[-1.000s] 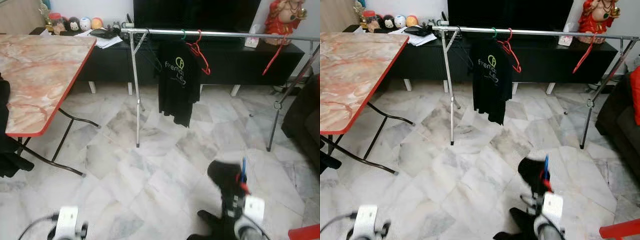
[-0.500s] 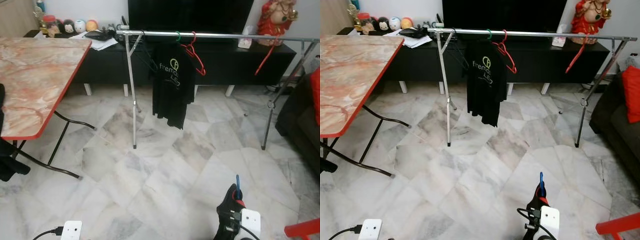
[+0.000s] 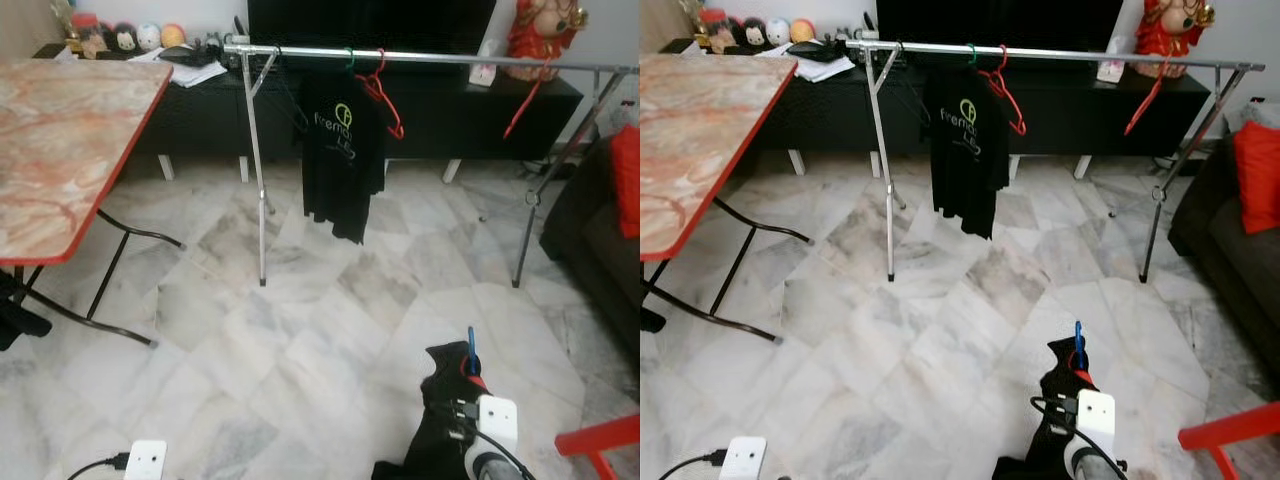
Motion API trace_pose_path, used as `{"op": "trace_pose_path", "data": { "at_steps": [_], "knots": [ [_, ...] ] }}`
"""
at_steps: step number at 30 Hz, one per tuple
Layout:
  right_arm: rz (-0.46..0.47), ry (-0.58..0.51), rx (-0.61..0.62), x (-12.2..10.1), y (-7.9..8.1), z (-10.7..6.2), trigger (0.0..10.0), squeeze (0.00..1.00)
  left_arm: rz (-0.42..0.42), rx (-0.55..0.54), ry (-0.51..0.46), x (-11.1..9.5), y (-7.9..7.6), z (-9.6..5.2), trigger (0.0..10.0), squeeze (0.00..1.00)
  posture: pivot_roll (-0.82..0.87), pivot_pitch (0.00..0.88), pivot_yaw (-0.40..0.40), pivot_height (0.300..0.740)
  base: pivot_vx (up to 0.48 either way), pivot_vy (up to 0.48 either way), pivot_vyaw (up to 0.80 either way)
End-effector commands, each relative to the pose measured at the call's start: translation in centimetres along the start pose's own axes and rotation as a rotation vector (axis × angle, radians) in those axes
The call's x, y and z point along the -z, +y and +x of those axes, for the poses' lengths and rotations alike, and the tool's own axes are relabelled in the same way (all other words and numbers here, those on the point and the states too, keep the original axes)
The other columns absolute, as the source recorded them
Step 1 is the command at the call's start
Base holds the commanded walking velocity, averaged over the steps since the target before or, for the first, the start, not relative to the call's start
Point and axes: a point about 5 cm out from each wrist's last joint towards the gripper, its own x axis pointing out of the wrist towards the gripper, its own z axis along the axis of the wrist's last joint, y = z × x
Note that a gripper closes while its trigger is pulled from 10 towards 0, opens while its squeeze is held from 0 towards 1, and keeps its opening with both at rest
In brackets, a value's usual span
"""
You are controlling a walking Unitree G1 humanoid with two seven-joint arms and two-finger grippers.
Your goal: Hang hanger
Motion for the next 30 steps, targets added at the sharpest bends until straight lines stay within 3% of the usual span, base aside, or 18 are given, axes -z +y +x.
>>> {"op": "trace_pose_path", "data": {
  "at_steps": [1, 9, 21, 26, 30],
  "knots": [
    [-0.004, -0.045, -0.002, -1.0, 0.2, 0.2, 10.0, 0.0, 0.009, -0.008, 0.044, 1.1, 0.2, -0.3, 10.0, 0.0, 0.01, 0.0, -0.057, 0.74, -0.274, 0.0, 0.0],
    [-0.001, -0.084, -0.002, -2.0, 0.3, 0.5, 10.0, 0.0, 0.016, -0.013, 0.05, 1.3, 0.3, -0.3, 10.0, 0.0, 0.01, 0.0, -0.053, 0.74, -0.268, 0.0, 0.0],
    [-0.008, -0.168, -0.023, -4.5, 0.5, 1.0, 10.0, 0.0, 0.038, -0.018, 0.019, 0.4, 0.5, -0.1, 10.0, 0.0, 0.01, 0.0, -0.045, 0.74, 0.0, 0.0, 0.0],
    [-0.186, -0.199, -0.153, -6.3, 1.4, 1.3, 10.0, 0.0, 0.105, -0.019, -0.181, -4.3, 1.3, 0.6, 10.0, 0.0, 0.0, 0.0, -0.046, 0.74, 0.0, 0.0, 0.0],
    [-0.33, -0.22, -0.211, -8.2, 0.8, 1.5, 10.0, 0.0, 0.177, 0.009, -0.341, -8.6, 1.8, 0.6, 10.0, 0.0, -0.01, 0.0, -0.049, 0.74, 0.0, 0.0, 0.0]
  ]
}}
